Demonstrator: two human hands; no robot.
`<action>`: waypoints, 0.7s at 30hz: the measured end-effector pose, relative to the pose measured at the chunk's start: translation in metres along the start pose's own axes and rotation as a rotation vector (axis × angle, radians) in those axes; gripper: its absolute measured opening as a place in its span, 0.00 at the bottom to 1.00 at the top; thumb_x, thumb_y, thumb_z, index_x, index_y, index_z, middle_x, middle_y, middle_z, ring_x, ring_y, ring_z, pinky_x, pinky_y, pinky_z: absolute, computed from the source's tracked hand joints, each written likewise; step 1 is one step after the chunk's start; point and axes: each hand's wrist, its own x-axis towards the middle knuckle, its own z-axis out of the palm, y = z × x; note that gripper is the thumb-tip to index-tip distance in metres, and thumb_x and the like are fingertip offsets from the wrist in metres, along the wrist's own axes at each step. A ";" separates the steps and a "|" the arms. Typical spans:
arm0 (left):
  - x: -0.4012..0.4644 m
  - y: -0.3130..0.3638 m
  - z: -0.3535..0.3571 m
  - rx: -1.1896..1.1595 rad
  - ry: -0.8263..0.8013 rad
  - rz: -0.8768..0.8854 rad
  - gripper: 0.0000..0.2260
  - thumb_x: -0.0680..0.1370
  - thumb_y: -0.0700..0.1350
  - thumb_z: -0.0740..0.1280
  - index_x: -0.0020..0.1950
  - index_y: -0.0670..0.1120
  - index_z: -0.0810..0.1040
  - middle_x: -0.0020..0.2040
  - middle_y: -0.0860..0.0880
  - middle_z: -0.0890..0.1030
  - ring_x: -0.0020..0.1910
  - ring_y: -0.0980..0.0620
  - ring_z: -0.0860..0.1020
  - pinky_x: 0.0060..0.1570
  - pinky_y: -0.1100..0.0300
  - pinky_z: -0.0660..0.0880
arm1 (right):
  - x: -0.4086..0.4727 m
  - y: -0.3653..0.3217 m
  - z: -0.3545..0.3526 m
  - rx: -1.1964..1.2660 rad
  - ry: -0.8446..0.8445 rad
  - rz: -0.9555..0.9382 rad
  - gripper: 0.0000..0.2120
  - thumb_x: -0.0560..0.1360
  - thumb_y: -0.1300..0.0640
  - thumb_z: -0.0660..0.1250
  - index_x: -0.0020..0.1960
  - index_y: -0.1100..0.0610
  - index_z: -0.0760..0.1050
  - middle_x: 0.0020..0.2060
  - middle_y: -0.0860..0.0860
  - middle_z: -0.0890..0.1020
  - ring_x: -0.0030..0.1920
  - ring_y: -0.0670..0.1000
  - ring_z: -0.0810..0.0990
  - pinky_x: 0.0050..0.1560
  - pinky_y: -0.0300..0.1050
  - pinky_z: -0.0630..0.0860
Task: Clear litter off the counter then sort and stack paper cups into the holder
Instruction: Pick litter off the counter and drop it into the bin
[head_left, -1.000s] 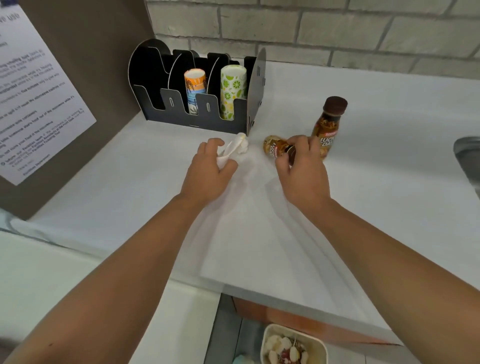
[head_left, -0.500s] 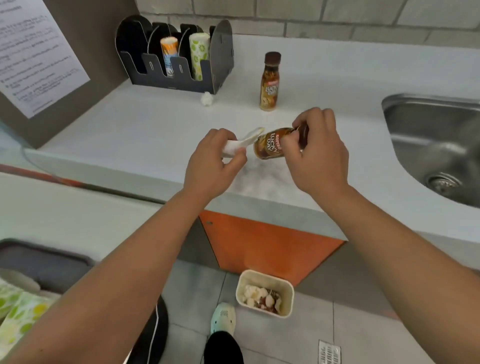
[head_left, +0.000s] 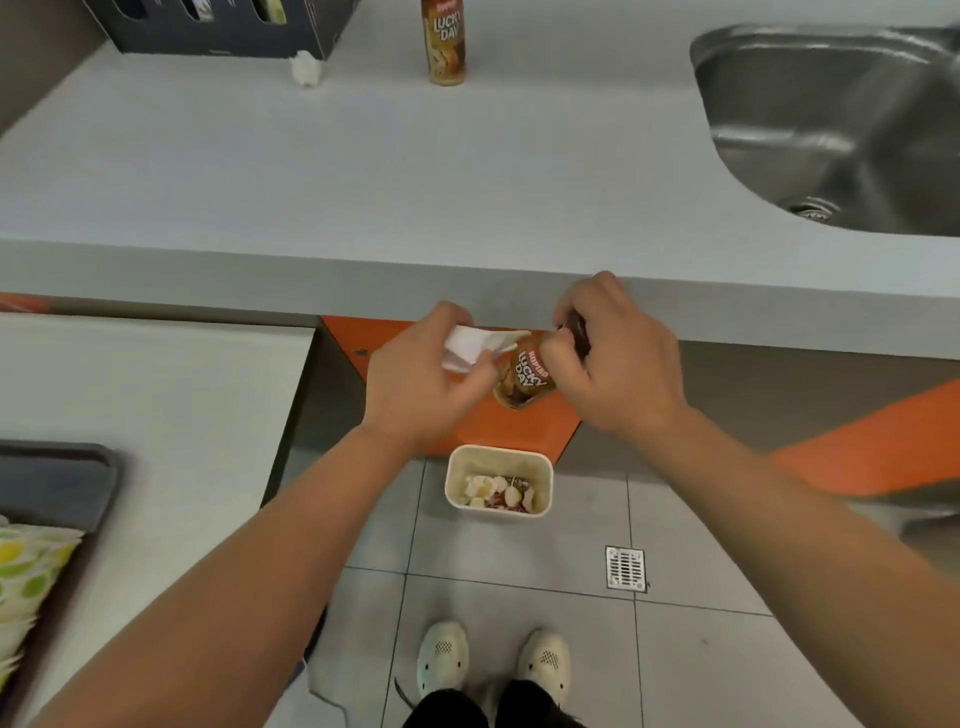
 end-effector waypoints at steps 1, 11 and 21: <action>-0.006 -0.010 0.012 0.012 -0.021 -0.001 0.16 0.73 0.59 0.63 0.53 0.50 0.74 0.42 0.54 0.81 0.40 0.53 0.80 0.36 0.55 0.77 | -0.009 0.009 0.014 -0.012 -0.021 0.016 0.12 0.71 0.48 0.56 0.45 0.53 0.73 0.42 0.47 0.73 0.35 0.52 0.75 0.32 0.45 0.73; -0.069 -0.179 0.193 0.048 -0.393 -0.195 0.15 0.78 0.57 0.67 0.58 0.49 0.77 0.49 0.48 0.80 0.46 0.47 0.78 0.38 0.57 0.71 | -0.100 0.138 0.226 -0.151 -0.412 0.241 0.10 0.77 0.46 0.58 0.52 0.51 0.70 0.46 0.47 0.67 0.39 0.53 0.75 0.38 0.47 0.73; -0.126 -0.322 0.383 0.227 -0.772 -0.339 0.21 0.79 0.55 0.65 0.67 0.44 0.72 0.57 0.42 0.81 0.57 0.43 0.78 0.48 0.57 0.71 | -0.171 0.260 0.434 -0.156 -0.743 0.346 0.15 0.78 0.49 0.62 0.60 0.56 0.73 0.55 0.54 0.74 0.49 0.57 0.78 0.48 0.50 0.78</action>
